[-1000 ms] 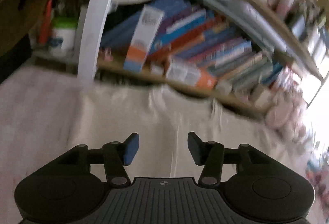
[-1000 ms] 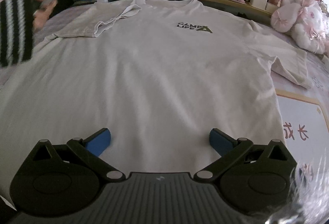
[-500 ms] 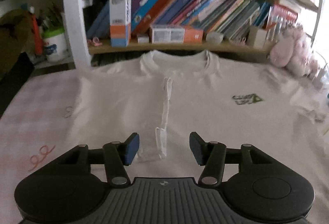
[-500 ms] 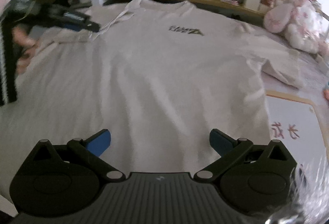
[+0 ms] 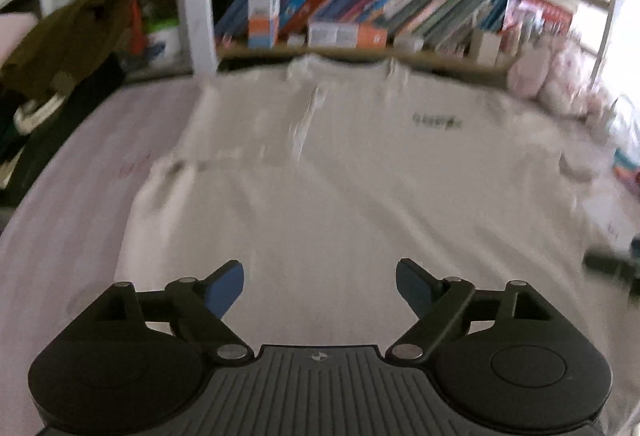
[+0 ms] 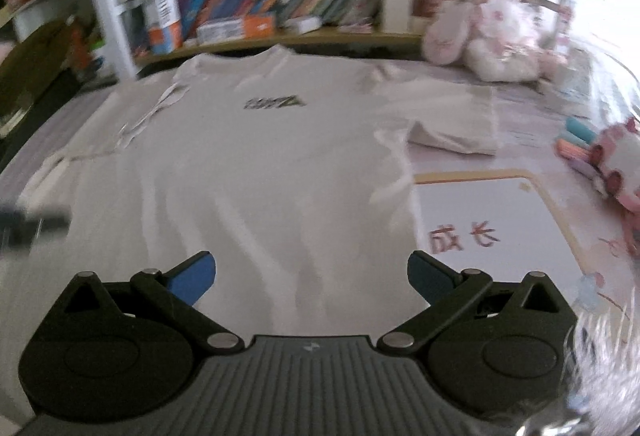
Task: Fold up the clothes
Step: 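Open the left tool and raise both tools above the shirt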
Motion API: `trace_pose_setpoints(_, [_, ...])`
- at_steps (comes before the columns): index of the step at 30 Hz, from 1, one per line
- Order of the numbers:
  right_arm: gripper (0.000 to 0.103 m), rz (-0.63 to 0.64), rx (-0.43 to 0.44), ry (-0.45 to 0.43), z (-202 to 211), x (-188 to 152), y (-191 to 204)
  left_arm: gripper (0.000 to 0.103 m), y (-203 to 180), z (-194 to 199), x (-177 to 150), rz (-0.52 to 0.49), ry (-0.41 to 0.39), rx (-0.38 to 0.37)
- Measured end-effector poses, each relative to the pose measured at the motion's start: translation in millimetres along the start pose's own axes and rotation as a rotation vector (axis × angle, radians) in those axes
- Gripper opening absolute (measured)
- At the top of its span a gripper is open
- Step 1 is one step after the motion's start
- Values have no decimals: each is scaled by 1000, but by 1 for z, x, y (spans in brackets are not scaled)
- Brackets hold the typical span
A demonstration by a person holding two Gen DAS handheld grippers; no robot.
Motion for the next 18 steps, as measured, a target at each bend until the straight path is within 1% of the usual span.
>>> trace_pose_setpoints(2, [103, -33, -15, -7, 1, 1, -4, 86, 2, 1, -5, -3, 24, 12])
trace_pose_setpoints(5, [103, -70, -40, -5, 3, 0, -7, 86, 6, 8, -2, -23, 1, 16])
trace_pose_setpoints(10, [103, -86, -80, -9, 8, -3, 0, 86, 13, 16, 4, -37, -13, -33])
trace_pose_setpoints(18, [103, -87, -123, -10, 16, -11, 23, 86, 18, 15, 7, -97, -28, -67])
Point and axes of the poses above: each gripper's, at about its wrist camera, not at the fingertips, and z roughly against the way its jaws point, y to its left, x to its top, the point moved 1 cm from there along -z, roughly the way its jaws point, and after that the axes turned 10 degrees about y, right-handed, at the moved point
